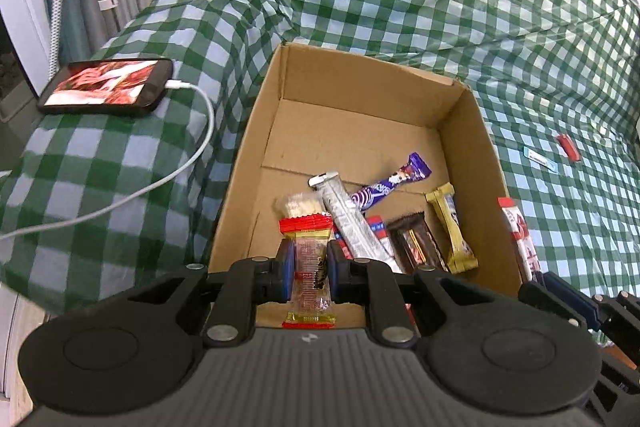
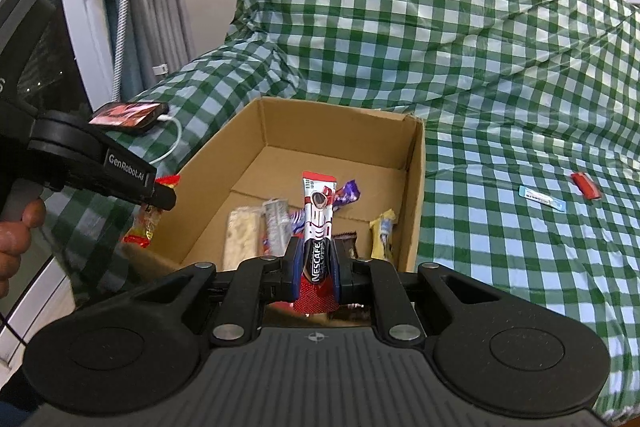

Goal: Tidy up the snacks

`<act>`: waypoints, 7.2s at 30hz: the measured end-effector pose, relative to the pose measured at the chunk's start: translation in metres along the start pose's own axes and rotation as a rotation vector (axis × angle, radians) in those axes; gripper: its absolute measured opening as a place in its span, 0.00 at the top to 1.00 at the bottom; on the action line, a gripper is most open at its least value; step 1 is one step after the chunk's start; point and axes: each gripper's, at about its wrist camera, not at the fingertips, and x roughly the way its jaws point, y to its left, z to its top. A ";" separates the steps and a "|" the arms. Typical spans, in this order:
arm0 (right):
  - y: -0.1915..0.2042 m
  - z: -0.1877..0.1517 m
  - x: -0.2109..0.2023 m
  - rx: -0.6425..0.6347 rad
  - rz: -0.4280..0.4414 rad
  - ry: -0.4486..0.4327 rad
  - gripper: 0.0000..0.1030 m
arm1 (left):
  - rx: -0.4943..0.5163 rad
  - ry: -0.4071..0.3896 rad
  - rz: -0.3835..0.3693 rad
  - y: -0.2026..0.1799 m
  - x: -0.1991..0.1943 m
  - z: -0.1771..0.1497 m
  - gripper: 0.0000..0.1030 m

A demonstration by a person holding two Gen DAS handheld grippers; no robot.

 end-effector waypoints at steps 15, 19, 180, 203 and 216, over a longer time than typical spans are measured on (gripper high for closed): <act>-0.036 0.027 0.078 0.025 -0.002 0.027 0.85 | 0.029 0.033 0.008 -0.010 0.067 0.038 0.82; -0.040 0.028 0.089 0.035 -0.006 0.044 0.80 | 0.042 0.034 0.023 -0.009 0.079 0.044 0.41; -0.534 0.034 0.296 0.167 -0.360 0.010 0.55 | 0.836 0.178 -0.374 -0.484 0.345 0.121 0.93; -0.282 -0.009 -0.028 0.312 -0.280 -0.171 0.59 | 0.495 -0.010 -0.492 -0.287 0.025 0.008 0.93; -0.067 -0.038 -0.087 0.164 0.047 -0.098 0.59 | 0.335 -0.069 -0.292 -0.102 -0.090 -0.077 0.93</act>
